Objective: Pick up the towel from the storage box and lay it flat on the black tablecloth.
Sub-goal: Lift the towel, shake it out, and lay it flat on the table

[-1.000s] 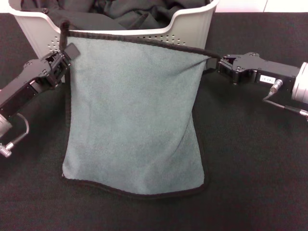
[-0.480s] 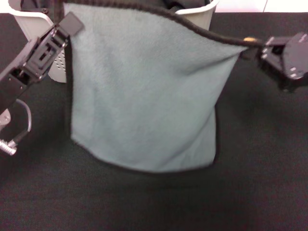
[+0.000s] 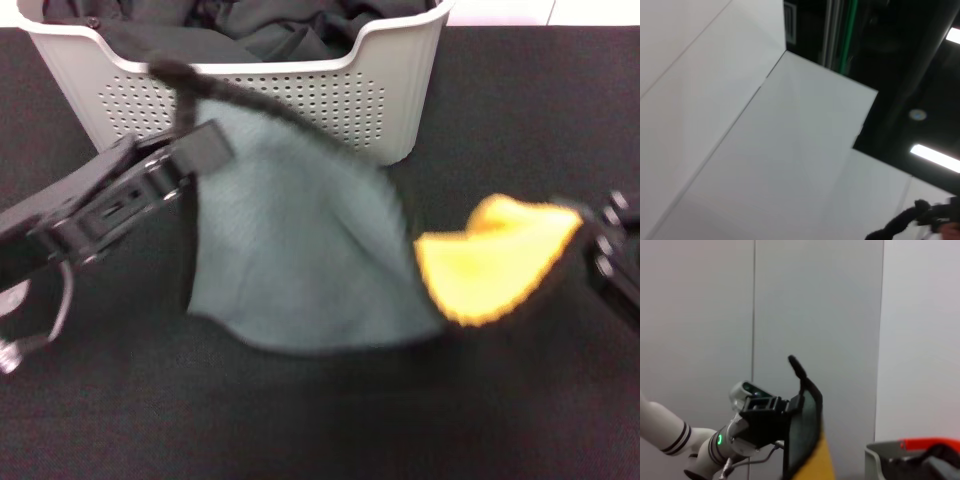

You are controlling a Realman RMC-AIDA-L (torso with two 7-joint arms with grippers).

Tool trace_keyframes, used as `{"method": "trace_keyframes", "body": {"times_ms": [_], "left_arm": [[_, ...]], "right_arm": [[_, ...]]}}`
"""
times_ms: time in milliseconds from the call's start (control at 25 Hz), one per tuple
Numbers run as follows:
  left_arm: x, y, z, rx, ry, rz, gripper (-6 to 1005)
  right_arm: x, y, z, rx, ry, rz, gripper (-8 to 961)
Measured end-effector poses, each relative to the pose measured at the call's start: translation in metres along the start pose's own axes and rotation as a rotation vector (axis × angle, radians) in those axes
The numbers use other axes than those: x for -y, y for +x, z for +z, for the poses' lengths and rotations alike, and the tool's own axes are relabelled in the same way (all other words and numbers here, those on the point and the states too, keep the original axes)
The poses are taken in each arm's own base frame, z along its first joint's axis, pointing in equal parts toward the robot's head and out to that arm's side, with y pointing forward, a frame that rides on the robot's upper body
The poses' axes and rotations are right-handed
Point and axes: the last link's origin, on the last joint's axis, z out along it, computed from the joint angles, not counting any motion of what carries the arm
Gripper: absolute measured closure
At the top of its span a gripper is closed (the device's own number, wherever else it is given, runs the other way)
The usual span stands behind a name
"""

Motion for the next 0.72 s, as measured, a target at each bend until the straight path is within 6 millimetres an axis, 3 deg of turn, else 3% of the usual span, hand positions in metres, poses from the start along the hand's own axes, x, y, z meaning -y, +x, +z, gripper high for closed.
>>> {"method": "trace_keyframes", "body": {"times_ms": [200, 320, 440, 480, 600, 640, 720], "left_arm": [[-0.035, 0.005, -0.002, 0.008, -0.122, -0.057, 949], [-0.045, 0.005, 0.0, 0.021, -0.17, -0.068, 949], [-0.041, 0.005, -0.004, -0.022, -0.139, -0.075, 949], [-0.027, 0.0, -0.018, -0.09, -0.026, -0.103, 949], [-0.015, -0.008, -0.032, -0.131, 0.08, -0.131, 949], [-0.004, -0.015, -0.049, -0.157, 0.206, -0.135, 949], [0.001, -0.018, -0.055, -0.158, 0.26, -0.136, 949]], "right_arm": [[-0.019, -0.018, -0.024, 0.045, 0.063, -0.068, 937], [-0.012, -0.028, -0.038, 0.075, 0.113, -0.072, 937], [0.001, -0.023, -0.035, 0.073, 0.124, -0.038, 937], [0.009, -0.016, -0.03, 0.059, 0.113, -0.006, 937], [0.027, 0.016, -0.001, -0.001, 0.042, 0.131, 937], [0.03, 0.029, 0.012, -0.026, 0.011, 0.185, 937], [0.038, 0.054, 0.032, -0.083, -0.002, 0.268, 937]]}}
